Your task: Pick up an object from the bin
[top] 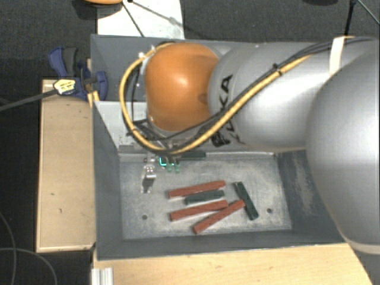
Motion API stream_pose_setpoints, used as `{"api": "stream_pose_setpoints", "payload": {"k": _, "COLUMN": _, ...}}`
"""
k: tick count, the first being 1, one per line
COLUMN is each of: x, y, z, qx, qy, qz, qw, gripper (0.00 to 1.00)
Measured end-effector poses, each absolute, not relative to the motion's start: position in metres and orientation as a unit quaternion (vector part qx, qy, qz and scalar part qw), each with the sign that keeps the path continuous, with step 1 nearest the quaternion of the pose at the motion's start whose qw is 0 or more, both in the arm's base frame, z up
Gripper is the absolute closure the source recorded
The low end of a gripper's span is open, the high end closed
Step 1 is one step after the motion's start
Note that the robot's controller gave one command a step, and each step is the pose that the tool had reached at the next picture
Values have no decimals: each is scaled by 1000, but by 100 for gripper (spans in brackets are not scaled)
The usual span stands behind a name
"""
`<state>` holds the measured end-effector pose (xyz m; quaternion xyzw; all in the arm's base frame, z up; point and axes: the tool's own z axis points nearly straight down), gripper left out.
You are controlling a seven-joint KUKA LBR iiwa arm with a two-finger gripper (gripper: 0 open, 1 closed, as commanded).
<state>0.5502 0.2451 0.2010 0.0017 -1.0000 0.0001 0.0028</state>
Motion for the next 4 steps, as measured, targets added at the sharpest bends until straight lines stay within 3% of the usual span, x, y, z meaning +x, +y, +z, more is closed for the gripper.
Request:
{"api": "stream_pose_setpoints", "payload": {"k": 1, "x": 552, "y": 244, "z": 205, "qx": -1, "qy": -1000, "qz": -1, "qw": -1, "gripper": 0}}
{"api": "stream_pose_setpoints", "payload": {"k": 2, "x": 558, "y": 188, "z": 127, "qx": 11, "qy": -1000, "qz": -1, "qw": -3, "gripper": 0}}
{"api": "stream_pose_setpoints", "payload": {"k": 3, "x": 580, "y": 141, "z": 111, "qx": 125, "qy": -992, "qz": 0, "qw": 0, "gripper": 0}}
{"api": "stream_pose_setpoints", "payload": {"k": 4, "x": 567, "y": 105, "z": 120, "qx": 86, "qy": -996, "qz": 0, "qw": 0, "gripper": 0}}
